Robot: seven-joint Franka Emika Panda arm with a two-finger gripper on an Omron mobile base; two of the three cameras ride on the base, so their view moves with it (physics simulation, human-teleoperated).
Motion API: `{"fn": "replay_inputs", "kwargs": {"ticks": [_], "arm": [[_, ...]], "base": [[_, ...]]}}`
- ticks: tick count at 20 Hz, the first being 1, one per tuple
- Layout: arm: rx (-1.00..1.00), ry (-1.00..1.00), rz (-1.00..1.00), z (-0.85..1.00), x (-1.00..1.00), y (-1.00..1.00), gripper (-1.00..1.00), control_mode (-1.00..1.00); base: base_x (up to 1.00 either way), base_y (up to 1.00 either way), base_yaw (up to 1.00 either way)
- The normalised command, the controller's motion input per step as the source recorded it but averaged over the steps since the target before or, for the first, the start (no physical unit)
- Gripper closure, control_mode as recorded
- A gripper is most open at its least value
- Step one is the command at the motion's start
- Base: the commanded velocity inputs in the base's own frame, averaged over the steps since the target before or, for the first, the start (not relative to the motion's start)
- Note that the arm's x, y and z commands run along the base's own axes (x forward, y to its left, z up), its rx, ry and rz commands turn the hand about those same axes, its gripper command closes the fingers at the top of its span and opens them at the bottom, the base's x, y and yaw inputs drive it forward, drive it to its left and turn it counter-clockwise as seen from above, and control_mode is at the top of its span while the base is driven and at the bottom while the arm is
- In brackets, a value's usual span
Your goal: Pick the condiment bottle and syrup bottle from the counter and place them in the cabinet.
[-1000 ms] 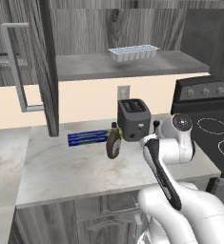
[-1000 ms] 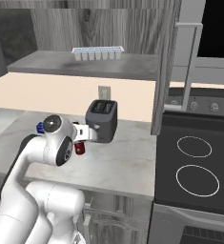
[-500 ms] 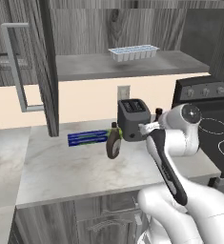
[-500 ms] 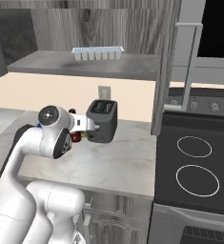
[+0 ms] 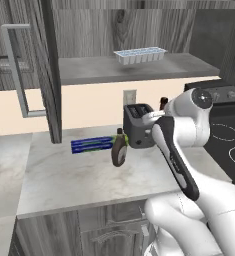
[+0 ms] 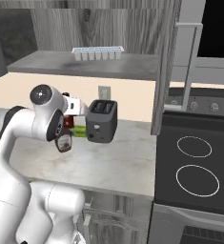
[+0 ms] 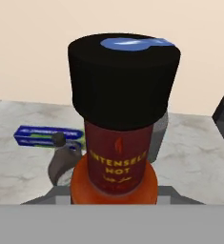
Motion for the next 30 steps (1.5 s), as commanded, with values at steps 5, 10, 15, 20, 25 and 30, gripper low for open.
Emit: {"fn": "replay_inputs", "kwargs": {"ticks": [5,10,15,20,25,30], "arm": [[0.00,0.00,0.00,0.41,0.00,0.26,1.00,-1.00],[0.00,0.00,0.00,0.51,0.00,0.24,1.00,-1.00],[0.00,-0.04,0.00,0.51,0.00,0.19,1.00,-1.00],[-0.01,-0.02,0.00,0.30,0.00,0.04,1.00,-1.00],[-0.01,-0.02,0.00,0.26,0.00,-0.01,1.00,-1.00],[-0.02,-0.03,0.00,0.25,0.00,-0.13,1.00,-1.00]], "base": [[0.00,0.00,0.00],[0.00,0.00,0.00],[0.00,0.00,0.00],[0.00,0.00,0.00],[0.00,0.00,0.00],[0.00,0.00,0.00]]}}
